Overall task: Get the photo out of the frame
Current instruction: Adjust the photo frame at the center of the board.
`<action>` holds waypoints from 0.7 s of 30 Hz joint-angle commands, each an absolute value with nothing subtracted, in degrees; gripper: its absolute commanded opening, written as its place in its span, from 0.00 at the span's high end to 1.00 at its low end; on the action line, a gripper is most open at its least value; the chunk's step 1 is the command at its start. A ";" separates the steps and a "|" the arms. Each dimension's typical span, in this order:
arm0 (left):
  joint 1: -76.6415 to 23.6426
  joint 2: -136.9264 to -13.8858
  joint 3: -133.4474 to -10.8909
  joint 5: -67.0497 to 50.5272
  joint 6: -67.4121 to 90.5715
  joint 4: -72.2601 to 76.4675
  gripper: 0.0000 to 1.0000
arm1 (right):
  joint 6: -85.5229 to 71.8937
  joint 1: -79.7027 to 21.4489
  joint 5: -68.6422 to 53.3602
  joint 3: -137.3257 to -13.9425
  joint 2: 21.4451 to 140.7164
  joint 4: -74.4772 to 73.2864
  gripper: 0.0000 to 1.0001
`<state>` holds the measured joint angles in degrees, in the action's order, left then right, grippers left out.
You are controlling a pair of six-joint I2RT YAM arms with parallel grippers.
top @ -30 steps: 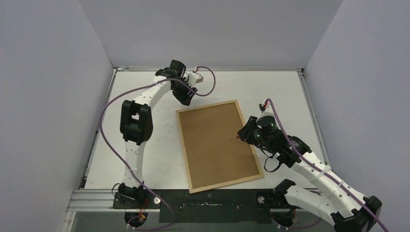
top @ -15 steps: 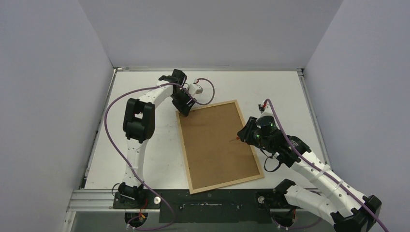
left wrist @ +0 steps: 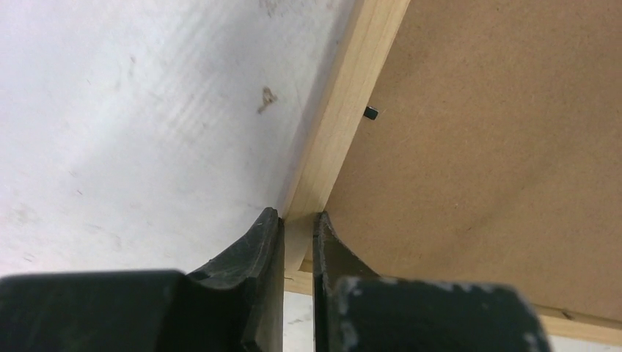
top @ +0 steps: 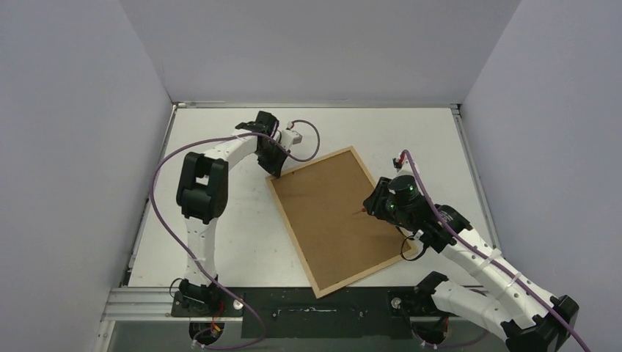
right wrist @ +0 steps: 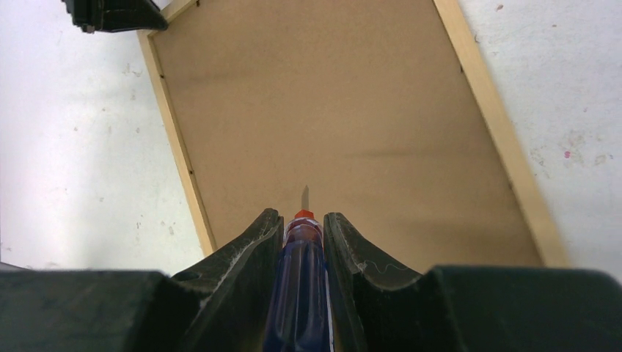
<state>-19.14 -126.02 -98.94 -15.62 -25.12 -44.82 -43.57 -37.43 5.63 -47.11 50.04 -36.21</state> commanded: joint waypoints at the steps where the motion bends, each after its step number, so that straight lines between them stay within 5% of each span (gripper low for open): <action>1: -19.55 -126.04 -88.54 -12.34 -11.05 -46.72 1.00 | -42.30 -36.85 8.48 -50.51 50.69 -35.84 1.00; 12: -29.17 -112.15 -63.47 -10.82 11.06 -36.20 1.00 | -41.49 -34.90 9.13 -49.83 49.31 -34.36 1.00; 21: -43.73 -101.87 -36.09 -8.39 37.97 -13.36 1.00 | -44.72 -34.08 -4.84 -39.66 49.71 -16.62 1.00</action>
